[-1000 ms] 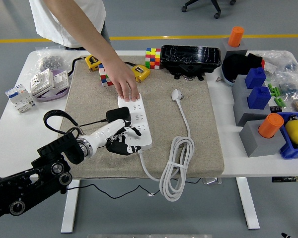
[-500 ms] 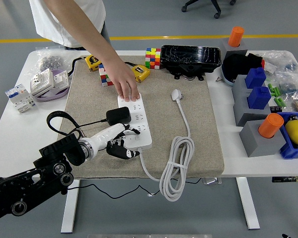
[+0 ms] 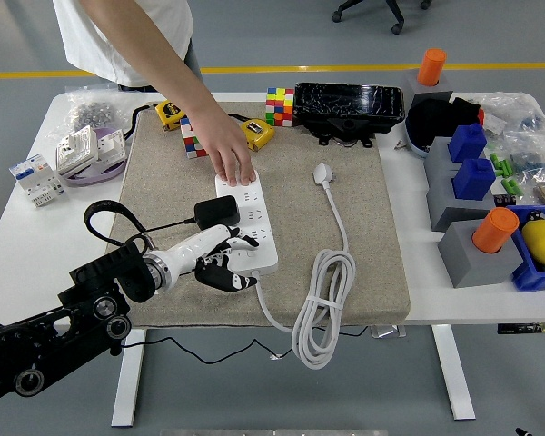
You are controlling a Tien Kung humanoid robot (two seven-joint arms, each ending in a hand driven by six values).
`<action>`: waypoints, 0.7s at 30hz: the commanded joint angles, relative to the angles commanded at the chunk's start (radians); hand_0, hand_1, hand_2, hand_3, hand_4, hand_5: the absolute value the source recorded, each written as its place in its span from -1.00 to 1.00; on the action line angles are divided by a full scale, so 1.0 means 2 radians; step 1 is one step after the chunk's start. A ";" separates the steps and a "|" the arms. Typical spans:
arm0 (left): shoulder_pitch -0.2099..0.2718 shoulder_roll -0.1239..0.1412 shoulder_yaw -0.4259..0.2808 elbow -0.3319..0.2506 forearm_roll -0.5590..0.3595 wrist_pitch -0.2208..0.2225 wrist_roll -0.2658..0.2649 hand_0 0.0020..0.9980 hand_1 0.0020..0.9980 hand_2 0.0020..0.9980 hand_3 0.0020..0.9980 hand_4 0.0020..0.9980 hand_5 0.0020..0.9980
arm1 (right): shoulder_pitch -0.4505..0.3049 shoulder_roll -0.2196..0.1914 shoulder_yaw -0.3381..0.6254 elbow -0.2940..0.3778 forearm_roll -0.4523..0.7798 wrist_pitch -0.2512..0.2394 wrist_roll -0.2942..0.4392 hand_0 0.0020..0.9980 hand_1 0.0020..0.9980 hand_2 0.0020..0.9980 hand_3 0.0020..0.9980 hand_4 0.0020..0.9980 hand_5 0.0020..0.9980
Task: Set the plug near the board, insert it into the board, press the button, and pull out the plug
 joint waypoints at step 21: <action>0.002 -0.002 0.008 0.011 0.004 -0.014 0.024 -0.82 -0.90 -0.74 0.46 0.61 -0.67 | 0.000 0.001 0.001 0.000 0.000 0.000 0.000 0.36 0.38 0.39 0.20 0.87 0.06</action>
